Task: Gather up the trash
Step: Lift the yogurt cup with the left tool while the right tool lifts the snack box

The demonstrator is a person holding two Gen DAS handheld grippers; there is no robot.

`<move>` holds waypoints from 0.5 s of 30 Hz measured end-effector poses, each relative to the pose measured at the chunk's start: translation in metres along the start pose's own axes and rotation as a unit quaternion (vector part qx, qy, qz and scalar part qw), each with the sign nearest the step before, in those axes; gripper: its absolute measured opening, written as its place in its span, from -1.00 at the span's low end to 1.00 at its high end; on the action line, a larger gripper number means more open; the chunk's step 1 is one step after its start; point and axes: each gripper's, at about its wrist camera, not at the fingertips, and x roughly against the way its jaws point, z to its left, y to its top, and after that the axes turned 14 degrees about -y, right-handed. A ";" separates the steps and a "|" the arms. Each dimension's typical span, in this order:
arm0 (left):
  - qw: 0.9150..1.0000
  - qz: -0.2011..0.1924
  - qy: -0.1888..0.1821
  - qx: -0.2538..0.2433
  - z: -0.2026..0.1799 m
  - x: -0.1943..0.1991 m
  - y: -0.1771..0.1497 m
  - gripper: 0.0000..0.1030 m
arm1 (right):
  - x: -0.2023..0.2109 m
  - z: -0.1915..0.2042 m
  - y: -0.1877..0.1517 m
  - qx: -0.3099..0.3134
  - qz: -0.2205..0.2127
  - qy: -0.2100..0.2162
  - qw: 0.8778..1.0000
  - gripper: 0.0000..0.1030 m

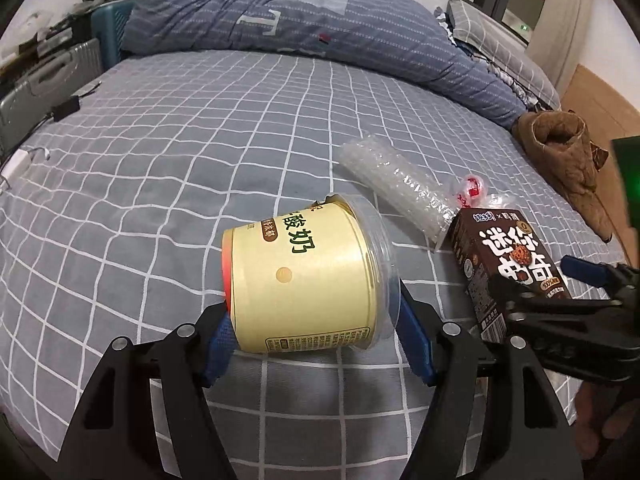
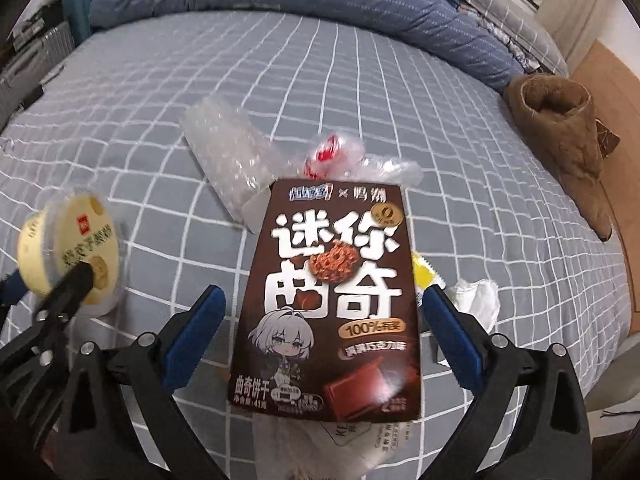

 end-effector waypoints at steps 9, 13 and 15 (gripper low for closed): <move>1.000 0.006 0.002 -0.008 -0.005 -0.002 -0.004 0.31 | -0.003 -0.004 -0.004 -0.009 -0.016 -0.007 1.000 0.52; 1.000 0.009 0.000 -0.013 -0.010 -0.001 -0.006 0.31 | 0.008 -0.007 -0.008 -0.009 -0.032 -0.021 0.999 -0.07; 1.000 0.009 0.001 -0.016 -0.013 -0.001 -0.007 0.31 | 0.007 -0.009 -0.010 -0.010 -0.025 -0.014 1.000 -0.06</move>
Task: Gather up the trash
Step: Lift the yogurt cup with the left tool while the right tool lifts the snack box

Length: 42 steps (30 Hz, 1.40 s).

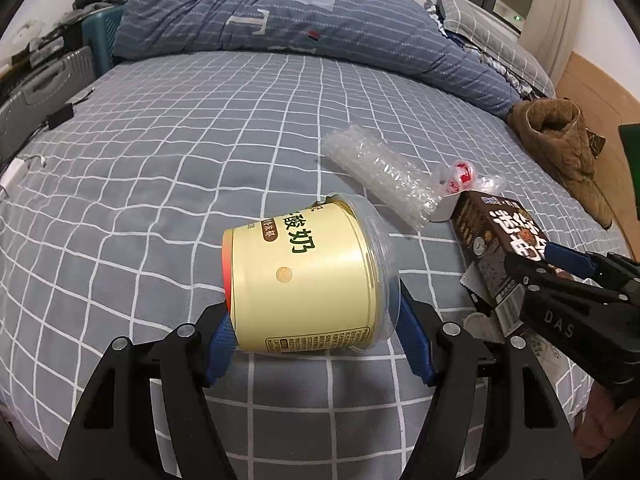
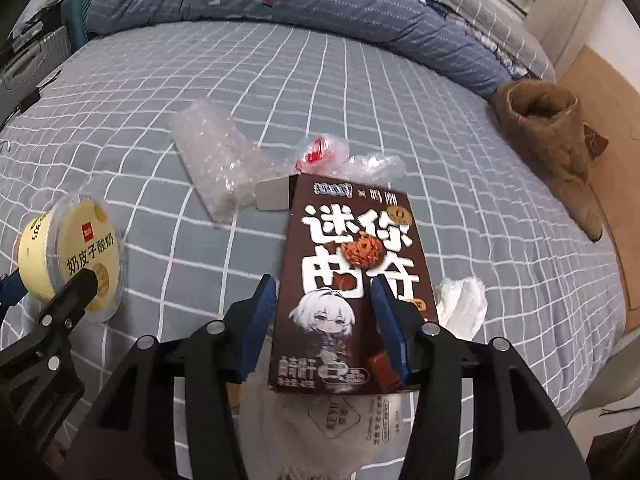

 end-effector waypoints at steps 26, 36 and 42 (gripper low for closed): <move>1.000 0.004 -0.014 0.004 -0.005 0.001 -0.003 0.31 | -0.041 -0.022 0.025 -0.008 0.081 0.046 0.996 0.81; 1.000 0.009 -0.011 -0.002 -0.009 -0.001 -0.004 0.31 | -0.038 -0.022 0.017 -0.023 0.055 0.040 0.997 0.71; 1.000 0.007 -0.010 -0.011 -0.019 0.008 -0.008 0.31 | -0.007 -0.033 0.004 -0.037 0.010 0.042 0.998 0.71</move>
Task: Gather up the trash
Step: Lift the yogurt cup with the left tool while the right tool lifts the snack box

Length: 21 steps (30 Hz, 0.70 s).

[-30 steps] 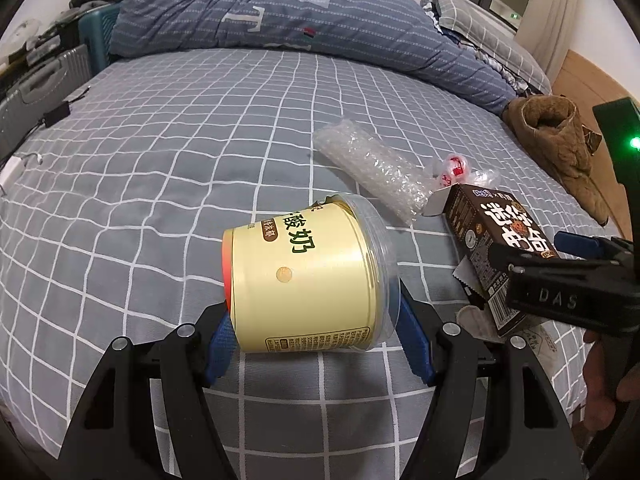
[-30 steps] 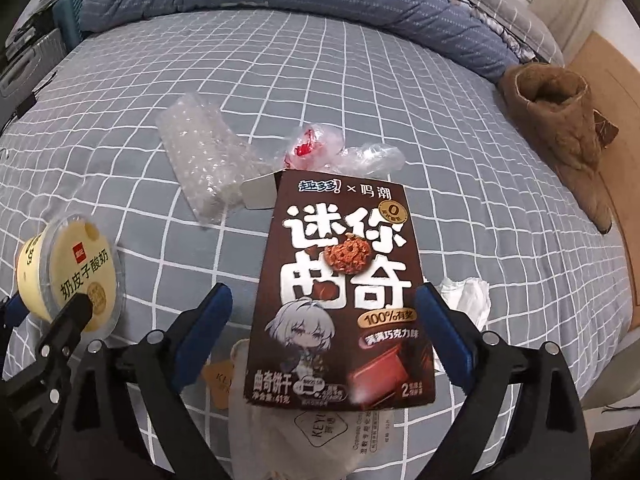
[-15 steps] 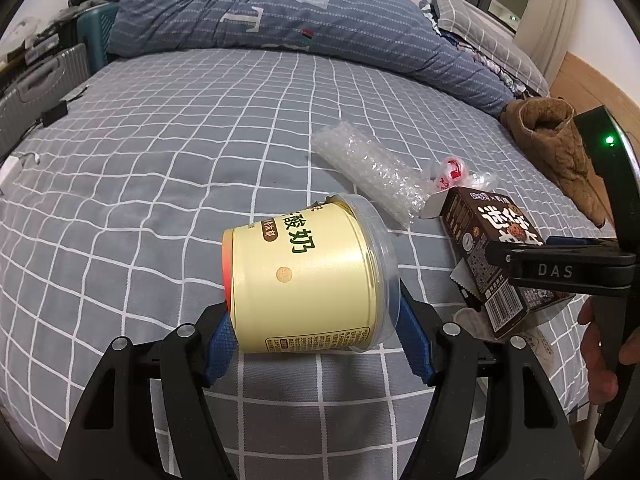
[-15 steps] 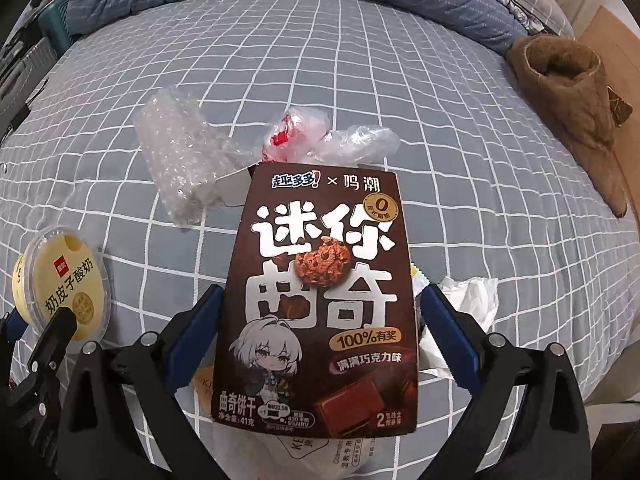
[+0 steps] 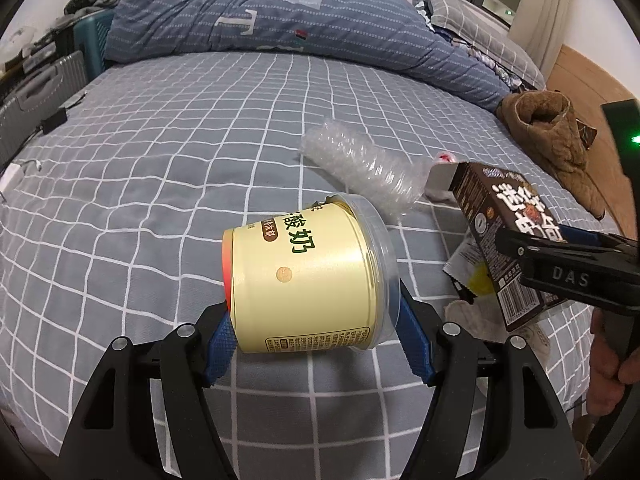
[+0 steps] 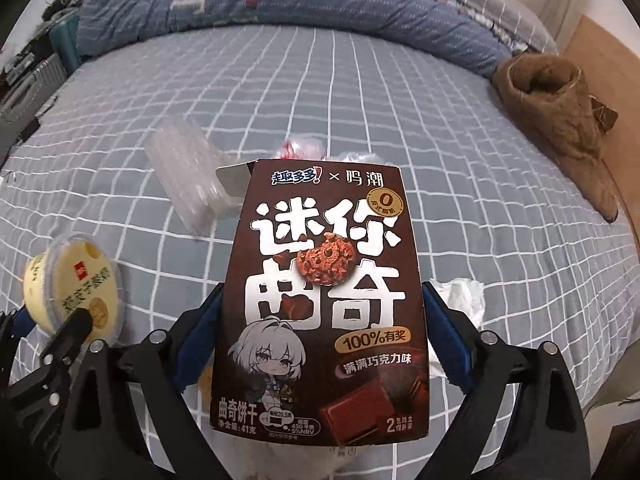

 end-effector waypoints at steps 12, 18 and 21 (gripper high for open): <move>1.000 0.002 0.008 -0.028 -0.035 0.025 -0.021 0.31 | 0.055 -0.015 -0.046 -0.014 -0.067 0.000 0.998 0.71; 1.000 0.001 0.011 -0.029 -0.045 0.038 -0.035 0.31 | 0.080 -0.025 -0.066 -0.024 -0.090 0.003 0.996 0.71; 0.999 0.001 0.012 -0.031 -0.048 0.044 -0.043 0.31 | 0.089 -0.025 -0.076 -0.025 -0.096 0.006 0.995 0.71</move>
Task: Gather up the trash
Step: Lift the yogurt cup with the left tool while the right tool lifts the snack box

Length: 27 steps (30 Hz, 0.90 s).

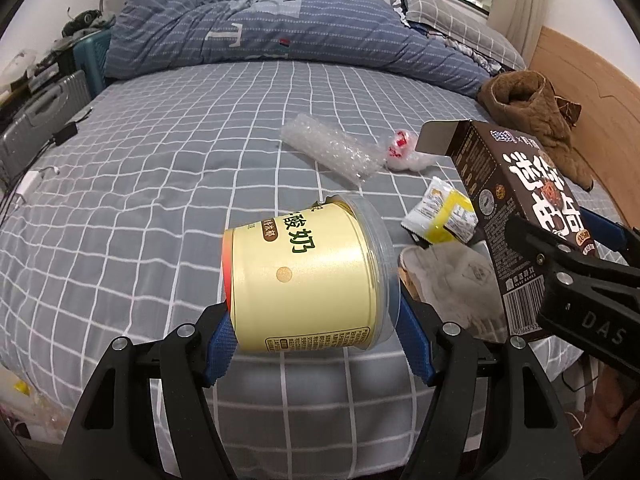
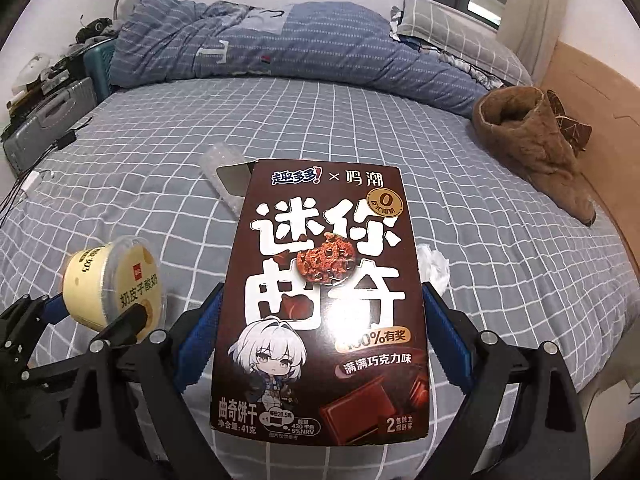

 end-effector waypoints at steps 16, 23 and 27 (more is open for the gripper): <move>1.000 -0.004 0.003 0.003 -0.015 0.040 -0.043 0.31 | 0.041 -0.014 -0.049 -0.022 -0.005 0.009 1.000 0.71; 1.000 -0.002 0.008 0.009 -0.019 0.060 -0.068 0.31 | 0.059 -0.019 -0.072 -0.030 -0.002 0.018 0.999 0.71; 1.000 -0.005 0.007 0.007 -0.023 0.071 -0.078 0.31 | 0.071 -0.022 -0.085 -0.028 -0.003 0.023 0.999 0.71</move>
